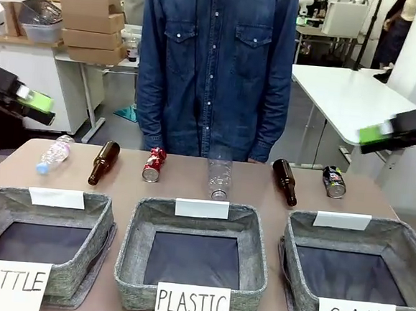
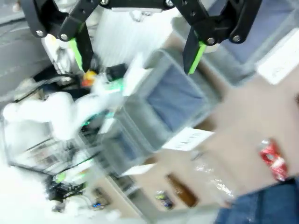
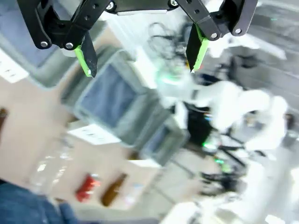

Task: Sort the can waste into the basket.
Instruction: Pick up the can waste from the table and place it in the right Fabric basket.

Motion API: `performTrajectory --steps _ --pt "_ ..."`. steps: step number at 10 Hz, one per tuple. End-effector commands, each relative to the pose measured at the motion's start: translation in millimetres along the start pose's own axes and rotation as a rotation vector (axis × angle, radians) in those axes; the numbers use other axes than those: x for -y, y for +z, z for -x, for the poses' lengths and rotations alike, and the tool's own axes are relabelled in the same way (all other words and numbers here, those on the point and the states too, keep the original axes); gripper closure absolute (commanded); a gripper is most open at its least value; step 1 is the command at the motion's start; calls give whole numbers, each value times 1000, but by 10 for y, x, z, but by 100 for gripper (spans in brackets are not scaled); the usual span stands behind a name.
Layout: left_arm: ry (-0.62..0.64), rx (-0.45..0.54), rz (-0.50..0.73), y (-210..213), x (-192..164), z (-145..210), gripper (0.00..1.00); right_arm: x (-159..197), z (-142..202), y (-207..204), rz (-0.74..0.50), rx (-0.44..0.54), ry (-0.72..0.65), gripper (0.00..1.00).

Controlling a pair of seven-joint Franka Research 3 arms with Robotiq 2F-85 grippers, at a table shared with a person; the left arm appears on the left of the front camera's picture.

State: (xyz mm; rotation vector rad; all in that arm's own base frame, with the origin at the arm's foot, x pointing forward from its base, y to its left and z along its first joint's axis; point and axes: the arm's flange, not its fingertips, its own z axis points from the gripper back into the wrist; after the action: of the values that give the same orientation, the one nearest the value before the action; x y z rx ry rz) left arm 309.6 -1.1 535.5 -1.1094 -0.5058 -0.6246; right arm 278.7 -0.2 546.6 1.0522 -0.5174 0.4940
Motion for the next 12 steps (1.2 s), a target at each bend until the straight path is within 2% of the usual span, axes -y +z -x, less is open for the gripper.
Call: performTrajectory --steps 1,3,4,5,6,7,12 --pt "372 106 306 82 -387 129 0 255 144 103 -321 113 -462 0" --pt "450 160 368 146 -645 256 0 485 173 108 -379 140 -599 0" --pt "438 164 399 168 -713 307 0 591 217 107 -361 167 -621 0" --pt "401 122 370 161 -702 303 0 640 270 149 -309 209 -648 0" --pt "405 60 258 144 -689 253 0 600 360 212 -59 322 -624 0" --pt "454 173 428 182 -801 444 0 784 233 218 -380 174 -592 0" --pt "454 173 428 182 -801 444 0 784 233 218 -380 174 -592 0"
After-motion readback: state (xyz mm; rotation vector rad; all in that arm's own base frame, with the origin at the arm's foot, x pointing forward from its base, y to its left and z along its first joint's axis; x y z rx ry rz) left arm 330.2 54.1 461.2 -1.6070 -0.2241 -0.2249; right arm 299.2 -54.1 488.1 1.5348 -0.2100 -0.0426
